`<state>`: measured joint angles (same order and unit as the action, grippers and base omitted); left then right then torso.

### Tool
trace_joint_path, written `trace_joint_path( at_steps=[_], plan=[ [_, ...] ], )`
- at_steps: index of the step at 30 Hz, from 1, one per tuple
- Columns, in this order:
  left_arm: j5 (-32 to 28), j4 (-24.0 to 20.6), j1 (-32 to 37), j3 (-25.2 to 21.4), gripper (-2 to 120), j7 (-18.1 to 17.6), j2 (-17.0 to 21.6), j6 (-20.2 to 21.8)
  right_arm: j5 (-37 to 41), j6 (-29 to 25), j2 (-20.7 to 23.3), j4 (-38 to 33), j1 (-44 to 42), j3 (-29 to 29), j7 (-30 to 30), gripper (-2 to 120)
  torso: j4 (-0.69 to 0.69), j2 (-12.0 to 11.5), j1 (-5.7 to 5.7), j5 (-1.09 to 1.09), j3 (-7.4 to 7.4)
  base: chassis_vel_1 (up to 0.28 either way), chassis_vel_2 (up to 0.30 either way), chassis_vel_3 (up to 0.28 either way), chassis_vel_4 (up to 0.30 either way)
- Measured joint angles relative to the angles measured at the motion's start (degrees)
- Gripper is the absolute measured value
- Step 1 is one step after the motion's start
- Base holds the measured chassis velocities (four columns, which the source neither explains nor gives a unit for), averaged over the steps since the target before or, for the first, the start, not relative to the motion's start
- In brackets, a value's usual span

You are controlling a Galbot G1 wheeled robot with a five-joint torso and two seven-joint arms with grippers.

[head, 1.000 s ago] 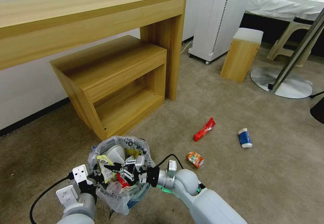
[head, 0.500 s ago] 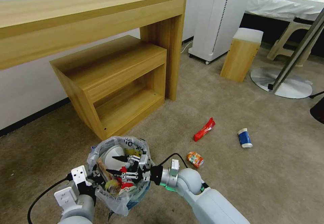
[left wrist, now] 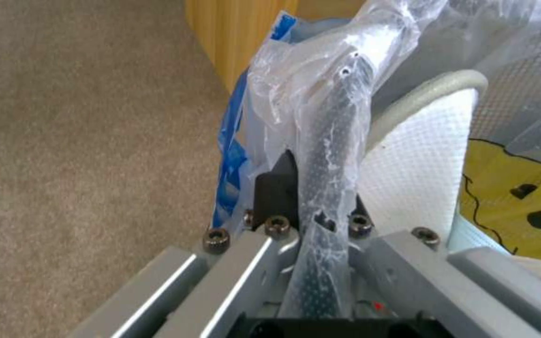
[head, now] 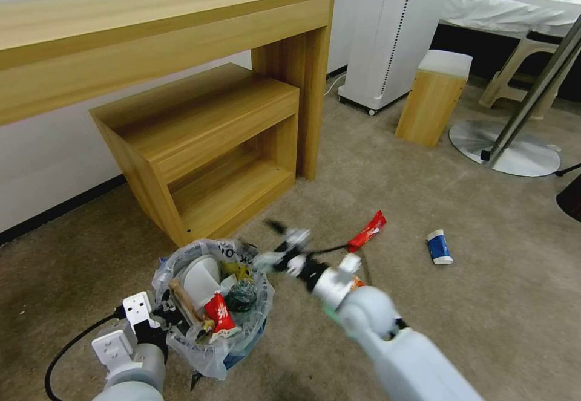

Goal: Pick up the trash bin and place the garbage on the floor into it.

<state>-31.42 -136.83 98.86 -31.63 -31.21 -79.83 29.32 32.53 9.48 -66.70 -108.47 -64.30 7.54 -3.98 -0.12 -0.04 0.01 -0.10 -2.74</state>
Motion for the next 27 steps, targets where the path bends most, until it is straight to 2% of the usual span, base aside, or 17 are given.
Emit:
trace_joint_path(
  at_steps=[2,4,8,10,12,16,22,27],
  plan=[
    [-0.56,0.26,-0.8,-0.18,0,-0.09,0.17,0.17,0.72,2.93,2.22,-2.18,-2.89,3.08,6.58,100,-0.01,0.0,0.0,-0.01,0.0,0.0,0.0,0.0,0.0],
    [-1.15,0.31,-1.39,-0.23,0,-0.15,0.2,0.37,1.62,4.7,4.37,-4.17,-6.73,6.78,10.39,100,-0.01,0.0,0.0,0.0,0.0,0.0,0.0,0.0,0.0],
    [-1.42,0.34,-1.69,-0.11,0,-0.18,0.2,0.41,2.33,4.81,5.93,-5.48,-10.28,10.25,11.88,100,-0.01,0.0,0.0,0.0,0.0,0.0,0.0,0.0,0.0],
    [-1.48,0.36,-1.73,0.2,0,-0.18,0.2,0.42,3.69,4.6,6.45,-6.65,-12.84,12.49,14.63,100,-0.01,0.0,0.0,0.0,0.0,0.0,0.0,0.0,0.0],
    [-1.48,0.34,-1.73,0.41,0,-0.18,0.24,0.42,5.79,4.62,6.16,-8.16,-14.87,13.76,18.71,100,-0.01,0.0,0.0,-0.01,0.0,0.0,0.0,0.0,0.0],
    [-1.56,-0.11,-1.4,0.48,0,-0.17,0.47,0.43,7.16,4.7,4.87,-8.34,-16.02,14.62,22.52,100,0.0,0.0,0.0,-0.01,0.0,0.0,0.0,0.0,0.0],
    [-1.58,-0.61,-0.4,0.37,0,-0.1,0.75,0.19,8.15,4.57,3.39,-4.21,-15.44,14.81,23.87,100,0.0,0.0,-0.01,-0.02,0.0,0.0,0.0,0.0,0.0],
    [-1.65,-1.37,0.02,0.1,0,-0.06,1.0,-0.12,16.82,4.28,-0.3,-0.91,-13.89,14.2,29.58,100,0.0,0.0,0.0,-0.03,0.0,0.0,0.0,0.0,0.0]
  ],
)
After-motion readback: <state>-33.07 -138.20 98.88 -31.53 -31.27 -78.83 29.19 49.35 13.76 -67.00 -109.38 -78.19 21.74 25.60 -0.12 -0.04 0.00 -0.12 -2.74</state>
